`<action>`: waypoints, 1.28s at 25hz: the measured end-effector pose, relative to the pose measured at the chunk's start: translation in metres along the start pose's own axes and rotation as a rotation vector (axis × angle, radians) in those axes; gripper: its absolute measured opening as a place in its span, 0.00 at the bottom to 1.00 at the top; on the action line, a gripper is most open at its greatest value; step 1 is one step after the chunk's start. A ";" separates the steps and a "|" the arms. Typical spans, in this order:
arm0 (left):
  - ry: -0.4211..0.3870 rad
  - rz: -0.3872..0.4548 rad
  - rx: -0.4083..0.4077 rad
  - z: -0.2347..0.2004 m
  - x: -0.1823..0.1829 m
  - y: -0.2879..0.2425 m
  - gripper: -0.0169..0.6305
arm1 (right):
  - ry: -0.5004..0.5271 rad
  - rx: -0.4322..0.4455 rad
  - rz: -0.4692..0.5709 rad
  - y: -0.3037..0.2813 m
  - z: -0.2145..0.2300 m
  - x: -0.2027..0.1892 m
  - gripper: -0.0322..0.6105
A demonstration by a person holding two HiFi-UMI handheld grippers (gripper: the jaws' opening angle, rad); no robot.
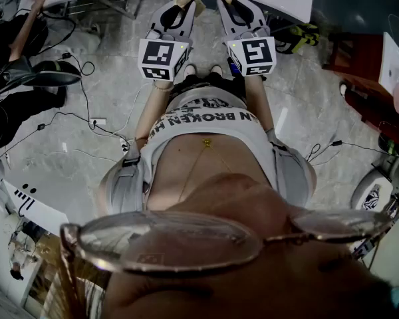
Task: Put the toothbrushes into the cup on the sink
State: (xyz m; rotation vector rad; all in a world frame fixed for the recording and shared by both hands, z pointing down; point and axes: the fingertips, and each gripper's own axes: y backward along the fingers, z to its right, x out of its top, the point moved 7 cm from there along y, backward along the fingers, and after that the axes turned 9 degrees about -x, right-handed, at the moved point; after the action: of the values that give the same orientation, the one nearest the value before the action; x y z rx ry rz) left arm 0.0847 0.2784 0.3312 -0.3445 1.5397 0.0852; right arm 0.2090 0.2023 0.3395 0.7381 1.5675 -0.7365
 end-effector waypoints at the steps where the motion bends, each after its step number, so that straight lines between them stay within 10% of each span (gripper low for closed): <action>1: 0.003 0.003 0.002 0.002 0.001 -0.002 0.09 | -0.004 0.004 0.003 0.002 0.003 0.000 0.15; 18: 0.050 -0.016 0.076 0.023 -0.012 -0.017 0.09 | -0.141 0.072 0.001 0.016 0.030 -0.027 0.15; 32: 0.040 -0.018 -0.005 -0.050 -0.006 -0.066 0.09 | -0.114 0.019 -0.009 -0.066 0.040 -0.021 0.15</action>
State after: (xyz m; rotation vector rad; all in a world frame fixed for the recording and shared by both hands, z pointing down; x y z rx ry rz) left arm 0.0537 0.2033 0.3479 -0.3658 1.5759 0.0688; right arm 0.1821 0.1294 0.3598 0.6917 1.4633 -0.7877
